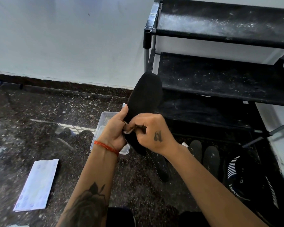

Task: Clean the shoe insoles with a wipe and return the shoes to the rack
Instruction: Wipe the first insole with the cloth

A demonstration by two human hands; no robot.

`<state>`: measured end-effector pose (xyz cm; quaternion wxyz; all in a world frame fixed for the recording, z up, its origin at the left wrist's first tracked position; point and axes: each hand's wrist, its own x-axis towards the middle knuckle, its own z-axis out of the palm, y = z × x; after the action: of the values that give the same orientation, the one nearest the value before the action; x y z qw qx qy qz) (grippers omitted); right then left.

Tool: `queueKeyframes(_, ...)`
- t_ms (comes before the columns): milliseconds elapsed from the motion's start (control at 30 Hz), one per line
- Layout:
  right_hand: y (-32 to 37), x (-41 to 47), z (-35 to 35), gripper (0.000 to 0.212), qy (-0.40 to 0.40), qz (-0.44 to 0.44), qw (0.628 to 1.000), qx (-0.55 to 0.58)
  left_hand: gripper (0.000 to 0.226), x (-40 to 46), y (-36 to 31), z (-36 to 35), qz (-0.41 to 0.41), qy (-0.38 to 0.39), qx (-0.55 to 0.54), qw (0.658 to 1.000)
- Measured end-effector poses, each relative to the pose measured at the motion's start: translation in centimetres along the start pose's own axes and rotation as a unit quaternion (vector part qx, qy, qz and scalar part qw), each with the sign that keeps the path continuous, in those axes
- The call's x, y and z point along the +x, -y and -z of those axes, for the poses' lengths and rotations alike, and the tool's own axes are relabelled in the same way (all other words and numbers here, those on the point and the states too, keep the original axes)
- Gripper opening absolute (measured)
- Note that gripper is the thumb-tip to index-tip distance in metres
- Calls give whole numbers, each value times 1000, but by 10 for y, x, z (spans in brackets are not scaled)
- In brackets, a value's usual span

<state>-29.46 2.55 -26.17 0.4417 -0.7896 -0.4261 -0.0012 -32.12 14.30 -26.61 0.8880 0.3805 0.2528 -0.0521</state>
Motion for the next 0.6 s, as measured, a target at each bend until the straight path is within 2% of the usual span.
queueKeyframes(133,-15,-3,13,22,26,-40,994,-99,55,1,-1,-1,13,9,5,1000)
queueKeyframes(233,-16,-3,20,21,-64,-73,992,-81,56,-1,-2,-2,14,16,2,1000)
queueKeyframes(333,-9,2,14,23,-128,-55,990,-33,54,-1,-1,-2,18,16,-7,1000)
queueKeyframes(467,-7,2,1,29,-67,-17,996,-52,52,-1,0,-3,14,12,-2,1000)
queueKeyframes(600,-11,-1,7,25,14,-7,991,-130,51,-2,-1,-3,13,-7,15,1000)
